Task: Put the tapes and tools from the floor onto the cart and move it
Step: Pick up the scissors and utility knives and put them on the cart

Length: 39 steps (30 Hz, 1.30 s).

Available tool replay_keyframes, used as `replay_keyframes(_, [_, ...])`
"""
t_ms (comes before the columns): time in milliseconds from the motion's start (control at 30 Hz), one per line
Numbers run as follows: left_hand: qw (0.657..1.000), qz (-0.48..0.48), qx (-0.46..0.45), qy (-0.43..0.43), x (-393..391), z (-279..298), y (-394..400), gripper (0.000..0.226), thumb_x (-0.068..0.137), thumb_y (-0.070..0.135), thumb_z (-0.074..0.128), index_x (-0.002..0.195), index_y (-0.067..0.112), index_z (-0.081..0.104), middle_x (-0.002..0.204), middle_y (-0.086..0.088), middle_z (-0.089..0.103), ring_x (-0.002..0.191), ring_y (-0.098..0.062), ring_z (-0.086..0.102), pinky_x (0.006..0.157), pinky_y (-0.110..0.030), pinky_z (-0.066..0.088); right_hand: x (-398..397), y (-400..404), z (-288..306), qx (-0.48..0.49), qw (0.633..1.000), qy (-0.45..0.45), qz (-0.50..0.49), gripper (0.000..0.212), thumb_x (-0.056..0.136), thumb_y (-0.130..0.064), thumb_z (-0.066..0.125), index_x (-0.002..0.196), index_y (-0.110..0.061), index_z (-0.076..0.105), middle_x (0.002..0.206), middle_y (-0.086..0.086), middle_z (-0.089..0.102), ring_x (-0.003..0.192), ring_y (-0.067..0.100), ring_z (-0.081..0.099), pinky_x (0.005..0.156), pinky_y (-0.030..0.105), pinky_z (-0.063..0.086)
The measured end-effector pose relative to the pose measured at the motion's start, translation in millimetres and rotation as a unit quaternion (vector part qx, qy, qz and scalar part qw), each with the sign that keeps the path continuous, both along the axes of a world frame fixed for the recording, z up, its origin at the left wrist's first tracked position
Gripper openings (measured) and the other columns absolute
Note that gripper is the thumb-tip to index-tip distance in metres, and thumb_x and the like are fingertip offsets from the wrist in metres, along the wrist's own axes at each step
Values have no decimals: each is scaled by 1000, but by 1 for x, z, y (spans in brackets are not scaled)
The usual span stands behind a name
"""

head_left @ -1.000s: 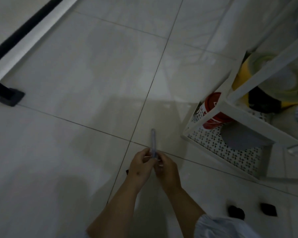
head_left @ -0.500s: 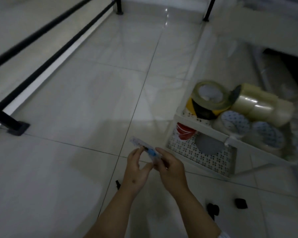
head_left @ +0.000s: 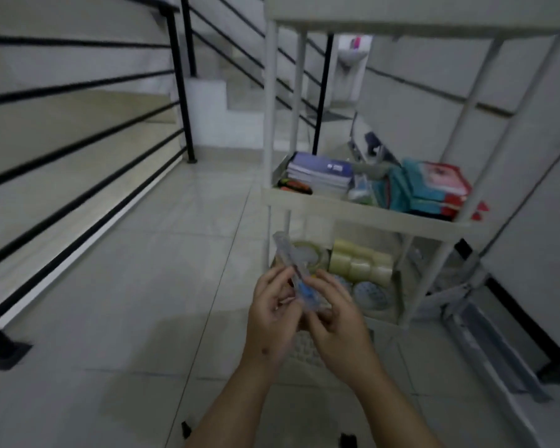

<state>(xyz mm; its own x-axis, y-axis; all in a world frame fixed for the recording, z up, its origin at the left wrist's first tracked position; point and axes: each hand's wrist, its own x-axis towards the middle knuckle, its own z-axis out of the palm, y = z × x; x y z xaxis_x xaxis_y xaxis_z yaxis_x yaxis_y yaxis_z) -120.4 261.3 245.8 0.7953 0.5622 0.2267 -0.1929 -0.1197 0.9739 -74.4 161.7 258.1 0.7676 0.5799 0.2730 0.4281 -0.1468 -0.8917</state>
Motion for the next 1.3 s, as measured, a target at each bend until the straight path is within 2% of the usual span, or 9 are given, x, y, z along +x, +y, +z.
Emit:
replay_keyframes(133, [998, -35, 29, -34, 20, 44, -21, 39, 87, 8, 56, 126, 12, 51, 140, -1, 40, 120, -10, 50, 88, -13, 50, 9, -23, 50, -18, 991, -127, -40, 26, 89, -2, 52, 108, -13, 65, 123, -16, 47, 111, 3, 52, 89, 15, 49])
replay_keyframes(300, [995, -63, 50, -52, 51, 88, -34, 40, 87, 7, 56, 126, 7, 51, 138, -3, 41, 109, -13, 56, 84, -15, 52, 31, -44, 88, -24, 977, -197, -76, 30, 84, 0, 56, 109, -13, 65, 125, -9, 50, 118, 7, 51, 85, 14, 49])
replay_keyframes(400, [992, -74, 76, -72, 66, 105, -35, 35, 86, 3, 55, 122, 3, 53, 129, 4, 40, 96, -2, 55, 75, -2, 47, 48, -50, 104, -55, 961, -257, -82, 31, 86, -3, 56, 116, -11, 62, 133, 7, 51, 116, 0, 44, 86, 1, 40])
replay_keyframes(533, [986, -97, 104, -83, 87, 120, -26, 34, 86, 0, 54, 120, 1, 55, 131, -2, 43, 92, 20, 51, 75, 2, 43, 69, -44, 113, -86, 924, -348, -136, 31, 82, -14, 55, 111, -9, 65, 121, 18, 62, 108, 26, 61, 90, 22, 45])
replay_keyframes(700, [981, -163, 108, -19, 119, 132, -13, 35, 86, -4, 51, 120, 4, 55, 118, -6, 57, 111, -13, 57, 75, -3, 49, 102, -36, 108, -174, 870, -409, -213, 32, 85, -33, 47, 103, -17, 68, 104, 13, 72, 88, 33, 68, 74, 45, 56])
replay_keyframes(800, [966, -202, 161, 30, 141, 135, -8, 40, 86, -7, 48, 124, 7, 52, 120, -5, 55, 110, -10, 52, 70, -1, 47, 119, -33, 102, -239, 846, -408, -247, 27, 80, -34, 52, 96, -21, 70, 97, 9, 74, 93, 37, 66, 85, 67, 44])
replay_keyframes(933, [952, -232, 175, 90, 167, 137, -4, 48, 85, -6, 50, 130, 8, 45, 133, -9, 50, 122, -15, 47, 85, -20, 49, 137, -29, 97, -304, 809, -415, -284, 20, 74, -37, 55, 83, -27, 71, 88, -2, 75, 93, 32, 67, 84, 75, 32])
replay_keyframes(1100, [936, -263, 204, 115, 182, 137, 9, 54, 85, 2, 58, 135, 9, 40, 125, -4, 48, 116, -14, 49, 79, -16, 52, 147, -25, 90, -300, 805, -415, -300, 38, 81, -45, 35, 75, -30, 69, 78, -11, 74, 97, 29, 65, 88, 77, 27])
replay_keyframes(1300, [904, -178, 375, 105, 185, 125, 23, 52, 81, 9, 65, 131, 9, 47, 135, -9, 51, 126, -20, 47, 99, -24, 40, 153, -20, 79, -297, 811, -401, -306, 43, 82, -45, 33, 70, -28, 71, 82, -14, 72, 111, 27, 55, 100, 64, -3])
